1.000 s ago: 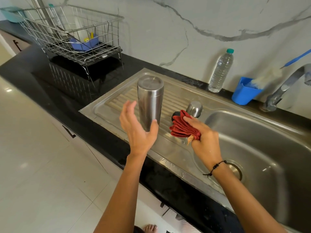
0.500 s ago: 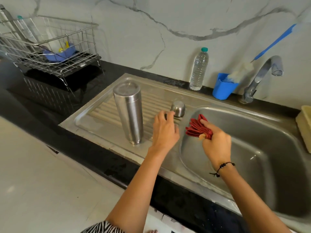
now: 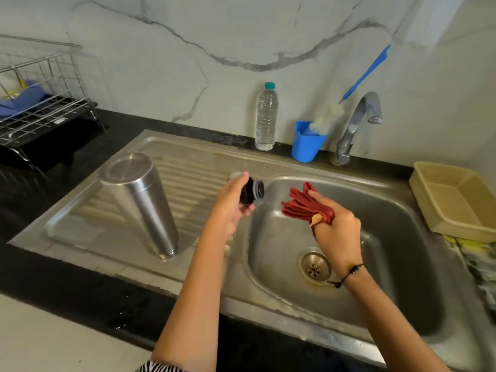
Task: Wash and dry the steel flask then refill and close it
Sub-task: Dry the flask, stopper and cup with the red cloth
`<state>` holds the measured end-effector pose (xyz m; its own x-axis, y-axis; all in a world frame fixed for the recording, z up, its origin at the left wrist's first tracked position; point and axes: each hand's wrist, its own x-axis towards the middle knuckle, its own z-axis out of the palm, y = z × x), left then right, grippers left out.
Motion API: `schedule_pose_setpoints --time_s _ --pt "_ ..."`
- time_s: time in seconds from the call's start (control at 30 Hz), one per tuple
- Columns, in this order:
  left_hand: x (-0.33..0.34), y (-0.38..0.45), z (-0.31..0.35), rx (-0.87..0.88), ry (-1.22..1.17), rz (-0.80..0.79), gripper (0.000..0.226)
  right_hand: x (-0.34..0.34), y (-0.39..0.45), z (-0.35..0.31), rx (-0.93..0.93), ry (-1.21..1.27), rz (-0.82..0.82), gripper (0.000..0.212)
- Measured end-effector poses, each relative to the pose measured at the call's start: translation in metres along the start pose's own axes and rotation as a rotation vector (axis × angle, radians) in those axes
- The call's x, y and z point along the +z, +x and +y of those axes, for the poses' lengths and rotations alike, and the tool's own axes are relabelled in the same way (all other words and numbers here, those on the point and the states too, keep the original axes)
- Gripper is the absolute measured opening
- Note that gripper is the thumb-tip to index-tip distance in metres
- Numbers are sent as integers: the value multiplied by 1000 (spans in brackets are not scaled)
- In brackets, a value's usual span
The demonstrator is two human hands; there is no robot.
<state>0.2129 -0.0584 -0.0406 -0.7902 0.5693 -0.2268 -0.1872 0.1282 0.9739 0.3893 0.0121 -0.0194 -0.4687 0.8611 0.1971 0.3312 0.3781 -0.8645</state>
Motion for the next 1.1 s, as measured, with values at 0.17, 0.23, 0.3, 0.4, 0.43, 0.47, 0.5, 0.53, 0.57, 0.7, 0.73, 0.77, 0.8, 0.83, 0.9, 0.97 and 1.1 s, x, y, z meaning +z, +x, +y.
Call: schedule_pose_setpoints --time_s 0.17,0.23,0.3,0.4,0.43,0.47,0.5,0.53,0.57,0.7,0.73,0.77,0.8,0.83,0.9,0.97,1.1 --pt "40 -15 4 -58 214 -56 14 -22 17 -11 -57 20 27 54" --pt "53 -26 6 -102 76 -43 15 -27 16 -8 -82 44 36 57" --pt "63 -34 11 -161 -37 -8 17 -28 9 0 -109 114 52 61" --pt "73 -46 16 -197 -169 2 20 -26 -2 12 -160 226 26 67" --pt "76 -49 16 -200 -200 -8 22 -24 -5 14 -179 236 11 68" --pt "79 -52 15 -204 -221 -20 24 -23 -7 15 -201 234 -12 68" --pt "82 -54 15 -207 -230 -34 27 -22 -9 16 -226 213 -37 69" --pt "86 -56 15 -210 -236 -49 29 -22 -11 19 -254 173 -56 72" --pt "89 -57 15 -218 -243 -60 31 -22 -12 21 -281 123 -68 76" --pt "97 -56 9 -266 -290 -137 35 -26 -2 29 -419 -114 -67 80" --pt "99 -54 8 -285 -290 -154 35 -27 4 28 -434 -163 -42 77" --pt "101 -51 7 -293 -294 -156 36 -27 10 26 -426 -197 -34 75" --pt "101 -50 7 -291 -298 -141 35 -27 13 22 -412 -219 -47 73" --pt "101 -48 7 -286 -309 -126 34 -27 14 19 -397 -235 -68 72" --pt "101 -43 8 -276 -348 -99 29 -25 10 15 -382 -248 -103 70" --pt "102 -39 6 -276 -379 -56 25 -25 1 14 -386 -248 -127 67" --pt "100 -36 11 -251 -382 64 20 -30 -7 14 -258 -197 -174 58"
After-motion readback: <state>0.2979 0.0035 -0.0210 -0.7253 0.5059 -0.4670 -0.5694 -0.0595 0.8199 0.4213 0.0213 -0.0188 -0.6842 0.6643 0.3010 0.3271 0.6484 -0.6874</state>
